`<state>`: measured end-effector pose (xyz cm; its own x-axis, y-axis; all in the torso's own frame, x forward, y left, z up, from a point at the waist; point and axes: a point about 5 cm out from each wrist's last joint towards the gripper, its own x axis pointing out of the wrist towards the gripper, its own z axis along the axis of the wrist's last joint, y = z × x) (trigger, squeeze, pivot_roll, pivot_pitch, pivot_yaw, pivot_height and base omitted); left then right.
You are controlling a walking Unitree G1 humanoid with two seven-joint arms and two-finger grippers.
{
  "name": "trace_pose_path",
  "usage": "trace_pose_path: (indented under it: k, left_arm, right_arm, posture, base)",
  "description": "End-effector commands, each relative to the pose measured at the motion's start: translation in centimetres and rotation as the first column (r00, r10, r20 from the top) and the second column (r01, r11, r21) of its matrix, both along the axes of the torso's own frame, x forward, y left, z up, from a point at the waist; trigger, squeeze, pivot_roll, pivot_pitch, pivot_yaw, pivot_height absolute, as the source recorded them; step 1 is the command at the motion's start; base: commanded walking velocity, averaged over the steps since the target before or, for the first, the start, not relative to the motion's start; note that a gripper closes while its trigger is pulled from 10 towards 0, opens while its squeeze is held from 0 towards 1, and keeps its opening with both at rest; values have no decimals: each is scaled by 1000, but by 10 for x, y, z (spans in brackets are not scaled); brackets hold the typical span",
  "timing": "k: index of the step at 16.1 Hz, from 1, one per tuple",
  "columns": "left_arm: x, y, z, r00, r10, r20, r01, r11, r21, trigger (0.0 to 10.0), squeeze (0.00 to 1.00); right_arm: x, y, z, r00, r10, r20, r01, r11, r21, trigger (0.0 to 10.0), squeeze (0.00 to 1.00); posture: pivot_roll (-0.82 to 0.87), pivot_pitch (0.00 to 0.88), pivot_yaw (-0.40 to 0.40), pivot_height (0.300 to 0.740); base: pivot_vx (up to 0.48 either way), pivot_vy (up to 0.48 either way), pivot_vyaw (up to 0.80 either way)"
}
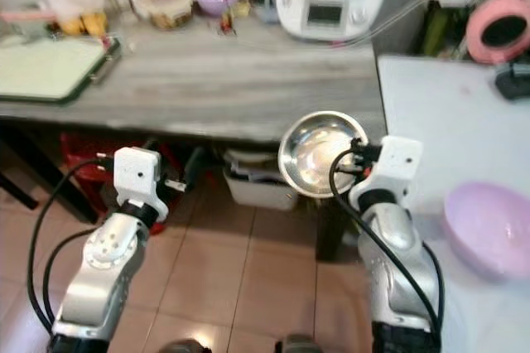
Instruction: Setting the table
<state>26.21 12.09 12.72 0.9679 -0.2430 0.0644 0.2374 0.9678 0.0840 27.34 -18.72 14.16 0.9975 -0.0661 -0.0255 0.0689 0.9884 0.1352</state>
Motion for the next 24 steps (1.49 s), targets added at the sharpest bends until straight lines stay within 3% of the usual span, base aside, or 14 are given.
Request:
trace_pose_path:
  k: [1,11,12,15,19,21,24]
  left_arm:
    - [0,7,2,1000,21,9,-21,1000,20,10000,0]
    - [-2,10,3,999,36,10,-36,999,18,10000,0]
    - [-4,8,0,999,36,-8,-36,999,3,10000,0]
    - [-1,10,1,998,68,-12,-68,997,-32,10000,0]
    - [-1,11,0,997,79,-14,-79,997,-12,10000,0]
    - [-2,11,-1,996,84,-18,-84,996,-8,10000,0]
    - [-4,11,-3,996,87,-27,-88,996,-8,10000,0]
  right_arm:
    - [5,12,4,999,38,14,-38,999,-12,10000,0]
    - [20,23,7,996,84,-2,-83,993,79,10000,0]
    - [26,25,1,996,88,-34,-83,987,138,10000,0]
    - [34,32,-12,988,103,-116,-84,983,164,10000,0]
    - [40,44,-22,974,144,-174,-105,971,216,10000,0]
    - [45,58,-30,950,213,-228,-143,947,286,10000,0]
    - [45,67,-37,928,257,-268,-176,940,292,10000,0]
  posture:
    - [-6,47,31,740]
    - [11,89,28,740]
    - [13,90,28,740]
    - [15,89,27,740]
    - [22,88,26,740]
    - [23,90,25,740]
    - [25,86,22,740]
  base:
    - [424,0,0]
    - [424,0,0]
    - [375,300,0]
    - [112,114,0]
    - [0,0,0]
    - [0,0,0]
    - [0,0,0]
